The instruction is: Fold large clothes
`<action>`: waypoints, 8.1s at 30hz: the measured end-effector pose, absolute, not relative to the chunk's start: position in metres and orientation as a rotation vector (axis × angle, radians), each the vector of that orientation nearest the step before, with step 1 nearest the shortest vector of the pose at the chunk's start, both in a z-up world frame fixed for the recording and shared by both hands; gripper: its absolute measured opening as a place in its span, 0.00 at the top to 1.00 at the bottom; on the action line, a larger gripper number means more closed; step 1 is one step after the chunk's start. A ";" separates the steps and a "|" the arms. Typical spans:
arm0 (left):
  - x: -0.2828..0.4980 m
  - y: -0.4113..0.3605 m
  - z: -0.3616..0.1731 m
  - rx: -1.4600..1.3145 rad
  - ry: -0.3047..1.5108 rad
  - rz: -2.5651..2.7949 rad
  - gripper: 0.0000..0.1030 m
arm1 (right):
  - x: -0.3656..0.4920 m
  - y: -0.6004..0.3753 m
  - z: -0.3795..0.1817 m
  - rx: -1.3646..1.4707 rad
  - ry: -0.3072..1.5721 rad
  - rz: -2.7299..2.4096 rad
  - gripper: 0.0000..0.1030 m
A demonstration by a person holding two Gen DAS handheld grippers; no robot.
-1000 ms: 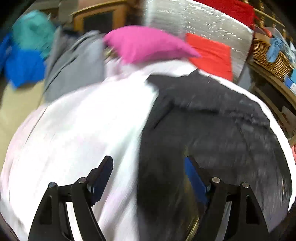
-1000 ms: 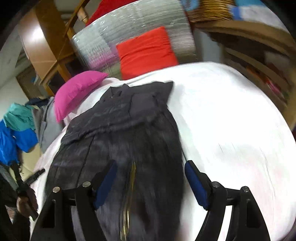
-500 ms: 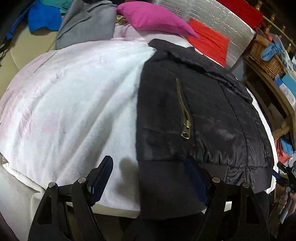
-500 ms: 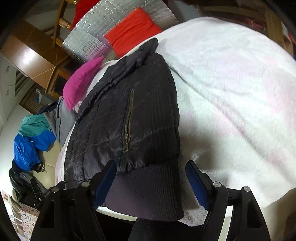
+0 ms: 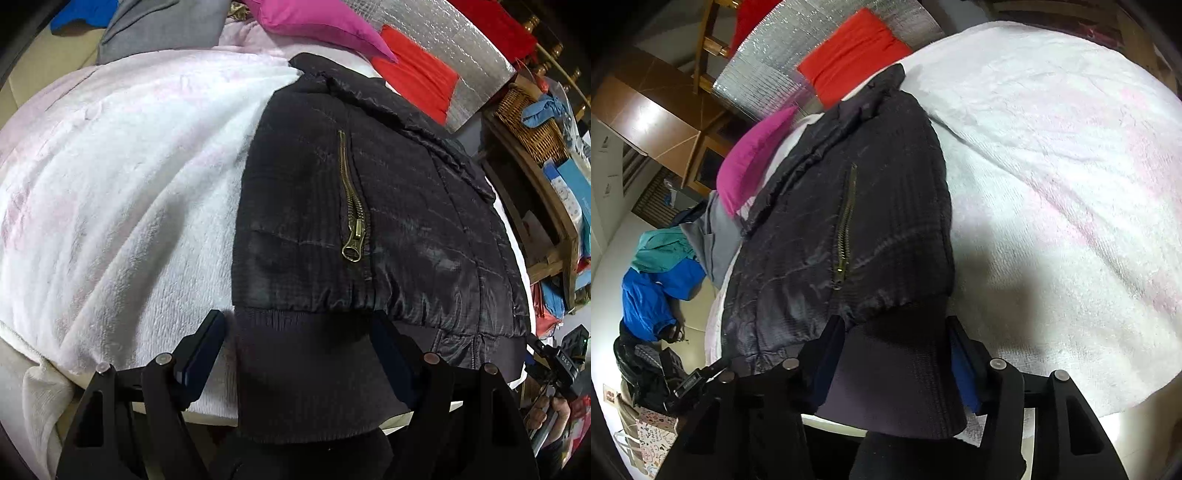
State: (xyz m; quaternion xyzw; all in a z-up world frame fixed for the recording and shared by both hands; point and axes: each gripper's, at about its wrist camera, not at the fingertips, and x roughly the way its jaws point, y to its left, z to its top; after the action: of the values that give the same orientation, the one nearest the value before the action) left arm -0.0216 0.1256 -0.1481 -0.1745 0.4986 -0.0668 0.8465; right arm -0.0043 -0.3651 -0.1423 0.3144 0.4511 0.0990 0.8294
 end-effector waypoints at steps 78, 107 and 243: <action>-0.021 0.093 -0.138 -0.173 1.055 -0.009 0.84 | -0.012 -0.358 -0.143 0.636 0.996 0.303 0.86; -0.019 0.108 -0.135 -0.236 1.021 -0.082 0.90 | -0.014 -0.364 -0.145 0.733 1.008 0.346 0.92; -0.045 0.131 -0.127 -0.307 1.000 -0.194 0.81 | -0.042 -0.376 -0.158 0.784 1.032 0.482 0.85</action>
State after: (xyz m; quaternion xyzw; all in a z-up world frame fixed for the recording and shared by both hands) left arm -0.0452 0.1311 -0.1269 -0.1464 0.4767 -0.0923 0.8619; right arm -0.0417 -0.3759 -0.1582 0.3615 0.4759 0.2224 0.7703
